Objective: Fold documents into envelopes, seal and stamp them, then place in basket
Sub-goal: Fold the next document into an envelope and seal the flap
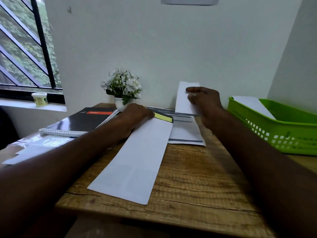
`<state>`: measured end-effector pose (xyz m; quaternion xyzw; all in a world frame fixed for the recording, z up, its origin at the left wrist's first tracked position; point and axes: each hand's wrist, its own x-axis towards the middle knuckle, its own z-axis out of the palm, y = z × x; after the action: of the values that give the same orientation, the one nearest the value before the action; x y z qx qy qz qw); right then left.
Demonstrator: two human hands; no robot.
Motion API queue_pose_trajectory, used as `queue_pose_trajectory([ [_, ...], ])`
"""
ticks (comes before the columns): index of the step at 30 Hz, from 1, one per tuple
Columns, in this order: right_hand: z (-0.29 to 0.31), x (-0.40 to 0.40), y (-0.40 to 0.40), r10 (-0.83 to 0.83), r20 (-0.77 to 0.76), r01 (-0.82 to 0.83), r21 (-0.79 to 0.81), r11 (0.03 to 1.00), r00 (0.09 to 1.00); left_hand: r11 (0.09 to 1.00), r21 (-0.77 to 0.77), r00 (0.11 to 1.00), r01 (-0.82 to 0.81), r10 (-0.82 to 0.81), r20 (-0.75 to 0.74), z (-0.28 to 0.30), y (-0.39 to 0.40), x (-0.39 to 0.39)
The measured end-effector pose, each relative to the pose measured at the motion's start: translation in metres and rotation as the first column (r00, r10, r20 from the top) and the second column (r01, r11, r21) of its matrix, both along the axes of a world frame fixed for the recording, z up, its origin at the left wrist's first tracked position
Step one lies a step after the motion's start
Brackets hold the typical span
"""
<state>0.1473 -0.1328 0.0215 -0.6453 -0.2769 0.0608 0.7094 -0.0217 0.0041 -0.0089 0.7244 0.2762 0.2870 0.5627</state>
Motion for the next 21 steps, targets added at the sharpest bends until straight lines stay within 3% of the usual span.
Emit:
queue_pose_trajectory([
  [5, -0.005, -0.011, 0.004, 0.151, 0.041, -0.150, -0.025, 0.988, 0.988, 0.984, -0.126, 0.992, 0.123, -0.116, 0.058, 0.000, -0.001, 0.002],
  [8, -0.009, -0.016, 0.007, 0.143, 0.094, -0.142, -0.018, 0.990, 0.985, 0.937, -0.228, 0.964, 0.265, -0.250, 0.094, 0.002, -0.007, -0.002],
  [11, -0.012, -0.011, 0.005, 0.113, 0.083, -0.114, 0.004, 0.994, 0.990, 0.914, -0.215, 0.938, 0.344, -0.327, 0.111, 0.003, -0.009, -0.003],
  [21, -0.011, -0.006, 0.006, 0.134, 0.045, -0.136, 0.044, 0.990, 0.990, 0.940, -0.153, 0.952, 0.305, -0.296, 0.077, 0.000, -0.011, -0.005],
])
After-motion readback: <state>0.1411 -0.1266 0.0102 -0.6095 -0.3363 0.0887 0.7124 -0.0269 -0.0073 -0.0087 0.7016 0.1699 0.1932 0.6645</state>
